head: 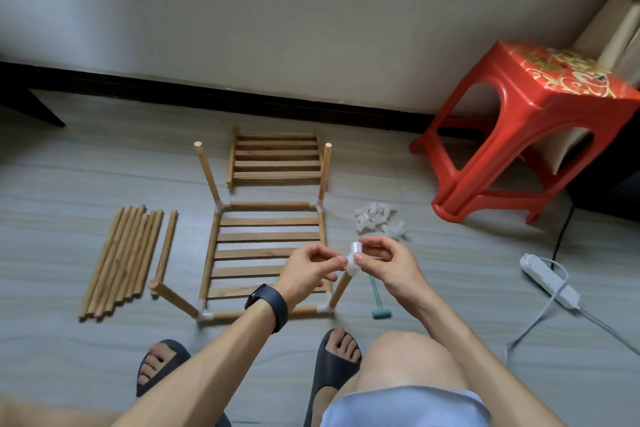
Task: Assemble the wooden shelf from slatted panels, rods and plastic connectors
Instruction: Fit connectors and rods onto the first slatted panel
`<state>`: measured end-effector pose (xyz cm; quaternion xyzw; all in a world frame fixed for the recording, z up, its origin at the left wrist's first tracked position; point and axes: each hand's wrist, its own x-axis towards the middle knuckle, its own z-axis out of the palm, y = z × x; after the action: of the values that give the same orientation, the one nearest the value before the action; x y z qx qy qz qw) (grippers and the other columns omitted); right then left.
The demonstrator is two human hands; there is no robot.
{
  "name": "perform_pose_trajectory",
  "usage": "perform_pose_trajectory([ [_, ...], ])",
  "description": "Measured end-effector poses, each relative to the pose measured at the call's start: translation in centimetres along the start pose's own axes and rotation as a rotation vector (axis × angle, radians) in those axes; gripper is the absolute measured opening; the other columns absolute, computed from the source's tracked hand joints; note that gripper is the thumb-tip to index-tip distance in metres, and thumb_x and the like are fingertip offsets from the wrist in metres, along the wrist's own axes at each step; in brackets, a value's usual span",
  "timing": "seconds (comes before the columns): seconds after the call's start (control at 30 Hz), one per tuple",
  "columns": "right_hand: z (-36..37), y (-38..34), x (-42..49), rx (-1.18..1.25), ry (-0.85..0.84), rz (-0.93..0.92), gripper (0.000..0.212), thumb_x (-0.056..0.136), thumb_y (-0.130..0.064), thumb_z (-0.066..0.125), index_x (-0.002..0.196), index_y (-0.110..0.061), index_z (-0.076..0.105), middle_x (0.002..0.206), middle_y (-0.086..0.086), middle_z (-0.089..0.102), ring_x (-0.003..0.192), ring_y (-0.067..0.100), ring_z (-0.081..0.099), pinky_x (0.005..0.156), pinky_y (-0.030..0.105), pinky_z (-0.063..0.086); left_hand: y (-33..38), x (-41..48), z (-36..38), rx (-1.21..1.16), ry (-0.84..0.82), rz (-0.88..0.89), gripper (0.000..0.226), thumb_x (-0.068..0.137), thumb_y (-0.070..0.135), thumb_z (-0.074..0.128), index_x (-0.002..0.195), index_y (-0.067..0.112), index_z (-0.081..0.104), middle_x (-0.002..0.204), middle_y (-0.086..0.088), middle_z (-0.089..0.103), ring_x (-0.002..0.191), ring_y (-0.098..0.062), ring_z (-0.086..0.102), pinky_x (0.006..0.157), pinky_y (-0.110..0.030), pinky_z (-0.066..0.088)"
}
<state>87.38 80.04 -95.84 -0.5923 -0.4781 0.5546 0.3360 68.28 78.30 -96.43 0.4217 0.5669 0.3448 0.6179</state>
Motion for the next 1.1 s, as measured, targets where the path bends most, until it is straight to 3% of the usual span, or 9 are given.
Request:
perform_pose_trajectory([
  [0.13,0.2,0.7,-0.5,0.020,0.001,0.043,0.029,0.088,-0.031,0.076,0.112,-0.015,0.070,0.104,0.003,0.076,0.098,0.013,0.072,0.094,0.036,0.057,-0.1,0.1,0.2,0.005,0.039,0.003,0.030,0.085,0.028,0.078,0.103,0.006,0.069,0.089,-0.001,0.074,0.070,-0.006,0.068,0.071,-0.028,0.051],
  [0.37,0.2,1.9,-0.9,-0.071,-0.037,-0.018,0.019,0.090,-0.036,0.072,0.102,-0.021,0.078,0.097,-0.008,0.077,0.096,0.005,0.069,0.091,0.027,0.054,-0.3,0.4,-0.2,0.049,-0.003,0.001,0.019,0.083,0.025,0.081,0.093,0.013,0.069,0.088,-0.001,0.075,0.073,-0.011,0.069,0.070,-0.028,0.050],
  [0.5,0.9,2.5,-0.9,-0.099,-0.041,-0.006,0.015,0.093,-0.040,0.068,0.093,-0.031,0.079,0.098,-0.004,0.077,0.102,0.017,0.069,0.098,0.042,0.054,-0.8,0.4,-0.7,0.065,-0.059,-0.027,0.020,0.085,0.026,0.078,0.104,0.019,0.076,0.092,-0.002,0.077,0.073,-0.009,0.067,0.065,-0.019,0.049],
  [0.6,1.1,3.1,-0.9,-0.124,-0.057,-0.004,0.018,0.095,-0.041,0.065,0.098,-0.030,0.079,0.096,-0.010,0.077,0.101,0.007,0.069,0.098,0.040,0.054,-1.3,0.8,-0.9,0.106,-0.075,-0.022,0.026,0.085,0.028,0.078,0.111,0.022,0.077,0.093,0.003,0.077,0.074,-0.007,0.066,0.067,-0.016,0.048],
  [0.7,1.0,3.3,-1.2,-0.126,-0.078,-0.013,0.022,0.096,-0.039,0.064,0.102,-0.025,0.080,0.085,-0.019,0.075,0.087,-0.006,0.067,0.085,0.024,0.053,-1.9,1.1,-1.2,0.167,-0.102,-0.013,0.026,0.086,0.028,0.077,0.111,0.023,0.077,0.094,0.004,0.077,0.075,-0.002,0.067,0.070,-0.017,0.049],
  [0.8,0.9,4.1,-1.5,-0.171,-0.073,-0.035,0.022,0.097,-0.035,0.064,0.102,-0.021,0.080,0.065,-0.025,0.066,0.068,-0.009,0.060,0.069,0.010,0.042,-2.4,1.1,-1.5,0.219,-0.136,-0.010,0.026,0.086,0.029,0.077,0.112,0.025,0.077,0.089,0.008,0.076,0.074,-0.003,0.064,0.070,-0.019,0.047],
  [0.9,1.1,4.1,-1.5,-0.199,-0.036,-0.038,0.014,0.096,-0.036,0.065,0.091,-0.031,0.077,0.072,-0.021,0.071,0.072,-0.010,0.063,0.069,0.010,0.045,-2.4,1.1,-1.8,0.235,-0.149,-0.014,0.024,0.087,0.027,0.076,0.111,0.026,0.077,0.090,0.008,0.077,0.077,-0.009,0.063,0.073,-0.022,0.050],
  [0.97,1.4,3.9,-1.5,-0.218,-0.027,-0.050,0.014,0.095,-0.037,0.066,0.084,-0.036,0.074,0.071,-0.020,0.070,0.070,-0.010,0.062,0.067,0.010,0.046,-2.3,1.2,-2.2,0.254,-0.163,-0.032,0.025,0.087,0.028,0.076,0.112,0.027,0.077,0.096,0.005,0.078,0.084,-0.015,0.065,0.083,-0.030,0.055],
  [1.1,1.8,3.4,-1.7,-0.281,-0.021,-0.065,0.021,0.095,-0.040,0.063,0.086,-0.027,0.077,0.054,-0.024,0.057,0.058,-0.007,0.052,0.057,0.009,0.037,-1.8,0.7,-2.3,0.242,-0.152,-0.058,0.023,0.086,0.027,0.077,0.109,0.027,0.078,0.097,0.000,0.078,0.083,-0.016,0.062,0.090,-0.035,0.053],
])
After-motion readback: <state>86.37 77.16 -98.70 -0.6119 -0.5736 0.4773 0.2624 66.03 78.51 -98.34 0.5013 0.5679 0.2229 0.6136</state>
